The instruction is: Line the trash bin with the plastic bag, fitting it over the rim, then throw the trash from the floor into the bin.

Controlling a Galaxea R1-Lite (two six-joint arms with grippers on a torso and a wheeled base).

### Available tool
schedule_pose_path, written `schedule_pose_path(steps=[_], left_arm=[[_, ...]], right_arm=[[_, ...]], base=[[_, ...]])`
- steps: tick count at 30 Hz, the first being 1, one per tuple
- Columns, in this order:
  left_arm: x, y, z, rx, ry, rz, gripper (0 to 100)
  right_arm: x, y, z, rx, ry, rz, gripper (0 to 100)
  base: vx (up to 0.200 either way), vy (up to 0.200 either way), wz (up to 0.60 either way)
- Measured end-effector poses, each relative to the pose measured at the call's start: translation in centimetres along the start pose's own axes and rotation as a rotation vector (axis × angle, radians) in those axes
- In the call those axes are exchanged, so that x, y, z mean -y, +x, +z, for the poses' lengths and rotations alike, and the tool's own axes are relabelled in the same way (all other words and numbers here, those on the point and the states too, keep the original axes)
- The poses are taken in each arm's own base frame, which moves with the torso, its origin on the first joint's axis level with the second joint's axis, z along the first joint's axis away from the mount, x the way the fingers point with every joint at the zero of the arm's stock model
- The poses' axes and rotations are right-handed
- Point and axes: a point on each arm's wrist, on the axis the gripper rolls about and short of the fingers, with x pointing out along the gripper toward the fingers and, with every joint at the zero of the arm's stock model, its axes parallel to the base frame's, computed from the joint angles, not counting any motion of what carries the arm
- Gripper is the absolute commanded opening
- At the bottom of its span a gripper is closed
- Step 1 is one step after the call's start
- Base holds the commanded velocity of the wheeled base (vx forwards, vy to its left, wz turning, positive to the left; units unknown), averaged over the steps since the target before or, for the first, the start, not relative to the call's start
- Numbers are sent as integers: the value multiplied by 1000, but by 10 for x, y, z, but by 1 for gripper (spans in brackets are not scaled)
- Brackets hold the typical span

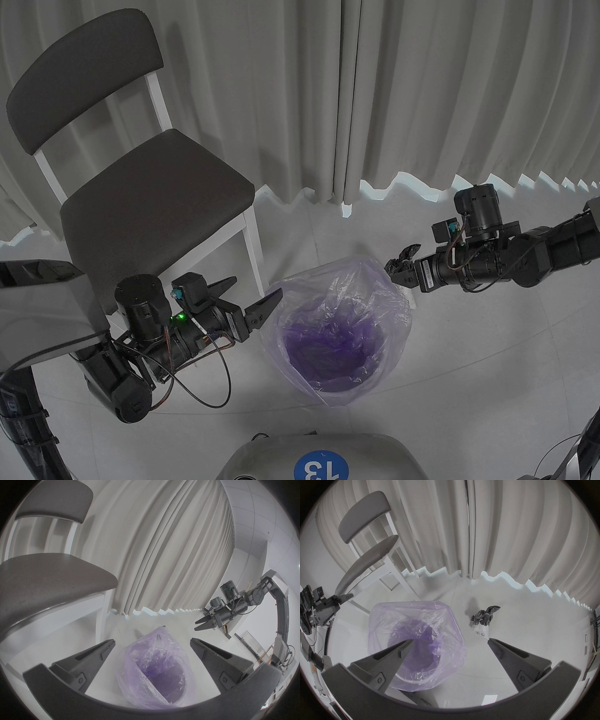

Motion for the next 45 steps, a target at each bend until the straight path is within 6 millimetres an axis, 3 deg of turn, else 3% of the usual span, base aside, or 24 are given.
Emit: schedule_pose_path(steps=[11, 17, 21, 25, 34, 45], left_arm=[[8, 9, -12, -294, 43, 25, 100], [17, 27, 12, -438, 73, 70, 100], [26, 42, 37, -467, 148, 90, 100], [35, 55, 52, -452, 213, 94, 100], [36, 76, 38, -455, 236, 94, 100], [1, 94, 12, -499, 214, 184, 100]], right_arm=[[6, -13, -8, 27, 14, -18, 100], [9, -16, -14, 2, 14, -4, 100], [11, -14, -20, -27, -7, 23, 100], [15, -1, -30, -57, -36, 42, 100], [21, 42, -44, 3, -45, 35, 100], [40, 85, -61, -11, -16, 4, 100]], base=[[0, 0, 0], [0, 0, 0], [0, 0, 0], [0, 0, 0], [0, 0, 0], [0, 0, 0]])
